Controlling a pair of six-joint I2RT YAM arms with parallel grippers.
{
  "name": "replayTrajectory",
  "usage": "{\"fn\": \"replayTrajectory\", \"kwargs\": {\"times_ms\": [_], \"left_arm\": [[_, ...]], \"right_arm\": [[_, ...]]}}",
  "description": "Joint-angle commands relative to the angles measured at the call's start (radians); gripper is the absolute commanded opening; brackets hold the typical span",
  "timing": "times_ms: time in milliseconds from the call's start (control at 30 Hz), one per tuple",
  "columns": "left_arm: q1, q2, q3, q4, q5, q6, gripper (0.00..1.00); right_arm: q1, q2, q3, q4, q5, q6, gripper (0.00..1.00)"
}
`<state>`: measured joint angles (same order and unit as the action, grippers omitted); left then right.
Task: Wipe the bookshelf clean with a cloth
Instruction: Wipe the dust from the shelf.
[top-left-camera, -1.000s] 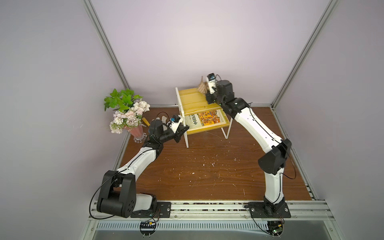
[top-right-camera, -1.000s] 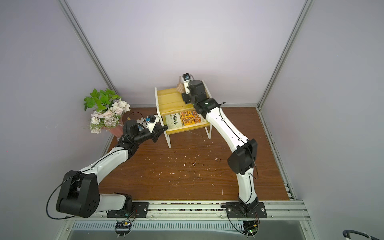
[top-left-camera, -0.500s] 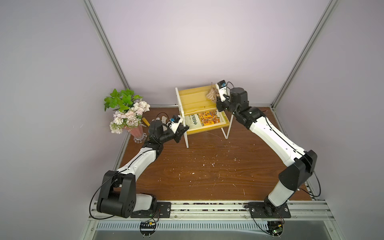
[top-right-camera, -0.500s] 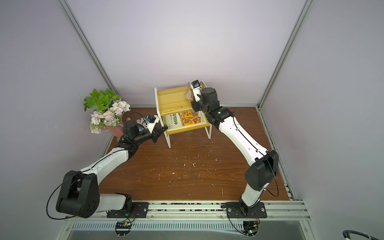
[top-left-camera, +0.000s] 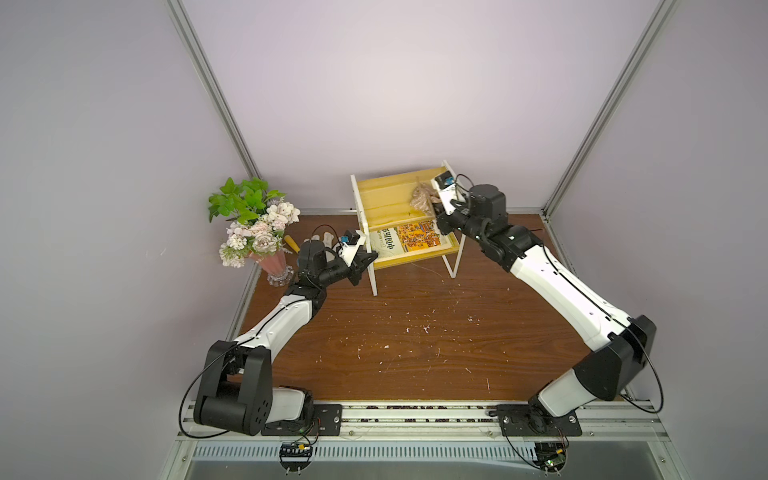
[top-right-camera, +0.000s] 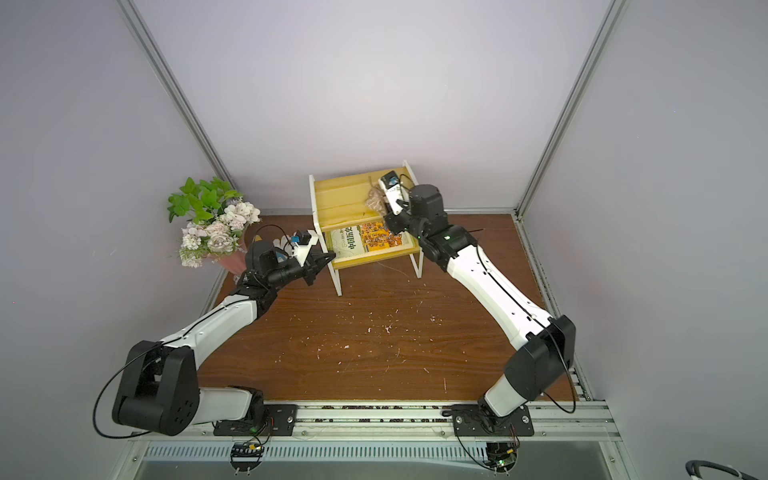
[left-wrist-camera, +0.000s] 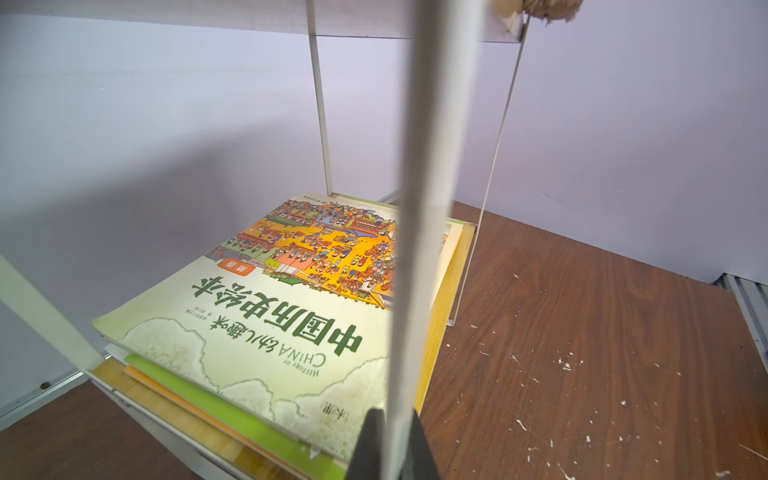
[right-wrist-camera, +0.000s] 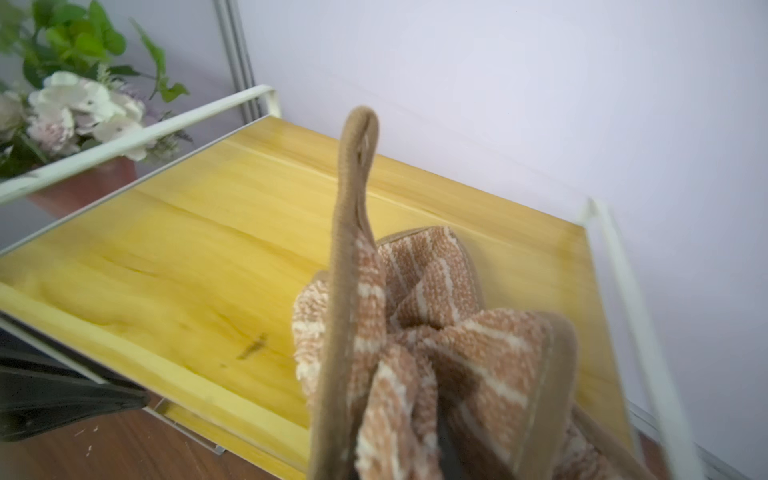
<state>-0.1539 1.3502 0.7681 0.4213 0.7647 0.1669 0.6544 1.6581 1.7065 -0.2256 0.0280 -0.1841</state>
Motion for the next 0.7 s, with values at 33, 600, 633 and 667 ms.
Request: {"fn": "replayTrajectory", "kwargs": {"times_ms": [33, 600, 633, 667], "left_arm": [[0.014, -0.004, 0.007, 0.06, -0.031, -0.058, 0.0], [0.014, -0.008, 0.008, 0.056, -0.039, -0.067, 0.13], [0.014, -0.016, 0.005, 0.057, -0.038, -0.079, 0.24], [0.014, -0.029, 0.0, 0.059, -0.036, -0.094, 0.34]], "right_arm": [[0.211, 0.1, 0.165, -0.137, -0.046, -0.143, 0.0], [-0.199, -0.615, -0.584, 0.192, -0.4, -0.064, 0.0], [-0.201, -0.629, -0.601, 0.195, -0.41, -0.057, 0.0], [-0.201, -0.639, -0.623, 0.197, -0.431, -0.05, 0.0]]}}
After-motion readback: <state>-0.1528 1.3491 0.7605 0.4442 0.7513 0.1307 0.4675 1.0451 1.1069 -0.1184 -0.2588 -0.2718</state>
